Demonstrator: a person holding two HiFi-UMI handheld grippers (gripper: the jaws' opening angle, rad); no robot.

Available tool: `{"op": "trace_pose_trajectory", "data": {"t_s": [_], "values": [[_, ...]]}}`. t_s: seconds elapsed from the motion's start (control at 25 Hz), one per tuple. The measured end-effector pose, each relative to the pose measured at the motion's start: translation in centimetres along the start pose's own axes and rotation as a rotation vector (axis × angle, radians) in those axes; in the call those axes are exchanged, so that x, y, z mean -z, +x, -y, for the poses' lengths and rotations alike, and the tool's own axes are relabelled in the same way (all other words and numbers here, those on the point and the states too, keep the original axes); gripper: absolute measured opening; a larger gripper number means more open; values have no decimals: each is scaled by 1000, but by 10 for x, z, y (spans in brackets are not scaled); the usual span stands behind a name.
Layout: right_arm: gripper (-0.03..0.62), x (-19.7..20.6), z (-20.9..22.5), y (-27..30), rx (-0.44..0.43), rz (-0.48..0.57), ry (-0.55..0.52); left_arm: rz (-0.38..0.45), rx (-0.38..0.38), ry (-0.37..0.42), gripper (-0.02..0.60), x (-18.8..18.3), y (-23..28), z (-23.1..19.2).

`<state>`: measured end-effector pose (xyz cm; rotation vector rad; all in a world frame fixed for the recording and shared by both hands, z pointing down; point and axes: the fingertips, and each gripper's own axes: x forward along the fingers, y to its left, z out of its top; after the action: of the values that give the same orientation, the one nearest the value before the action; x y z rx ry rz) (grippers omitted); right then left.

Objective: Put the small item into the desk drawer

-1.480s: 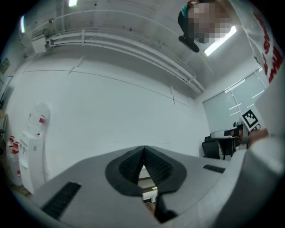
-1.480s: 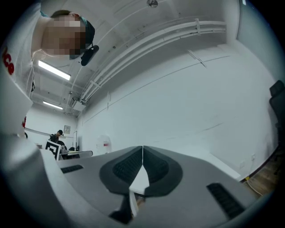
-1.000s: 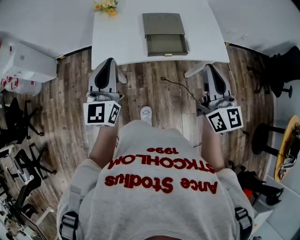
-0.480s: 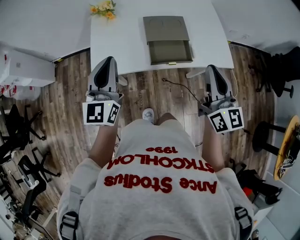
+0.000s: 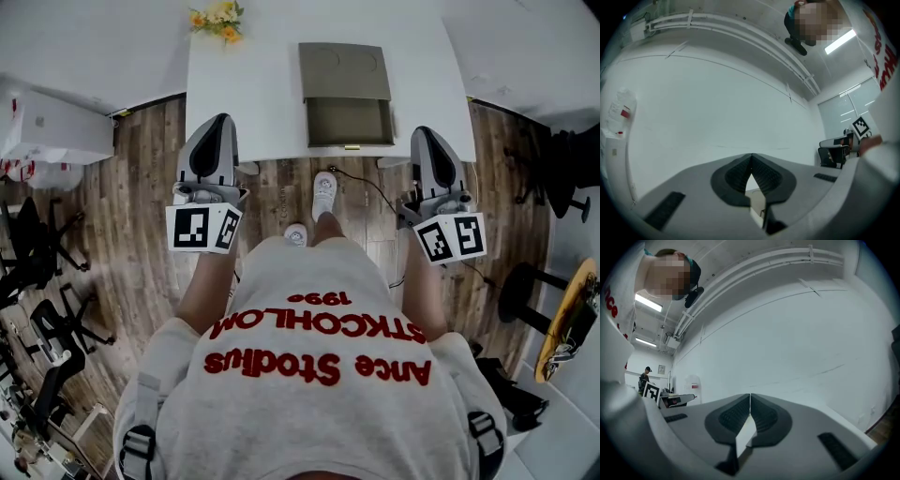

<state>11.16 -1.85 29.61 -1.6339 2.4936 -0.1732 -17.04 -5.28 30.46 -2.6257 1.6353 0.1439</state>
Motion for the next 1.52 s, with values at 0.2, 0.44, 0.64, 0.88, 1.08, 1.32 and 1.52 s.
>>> {"op": "trace_pose_trajectory", "data": {"t_s": [0.2, 0.44, 0.64, 0.88, 1.08, 1.32, 1.52], "values": [[6, -5, 25, 42, -48, 11, 14, 5, -40, 12, 6, -1, 28, -8], [6, -18, 55, 84, -94, 24, 27, 10, -93, 19, 6, -2, 66, -18], [6, -21, 76, 108, -139, 19, 43, 9, -117, 73, 6, -1, 94, -13], [6, -28, 91, 139, -191, 32, 57, 16, -146, 52, 6, 1, 117, -11], [6, -29, 95, 153, -201, 28, 61, 25, -177, 19, 6, -4, 130, -13], [6, -23, 95, 155, -150, 11, 64, 17, -129, 14, 6, 0, 151, -12], [6, -12, 107, 146, -61, -20, 73, -12, -42, 0, 6, 10, 165, -4]]}}
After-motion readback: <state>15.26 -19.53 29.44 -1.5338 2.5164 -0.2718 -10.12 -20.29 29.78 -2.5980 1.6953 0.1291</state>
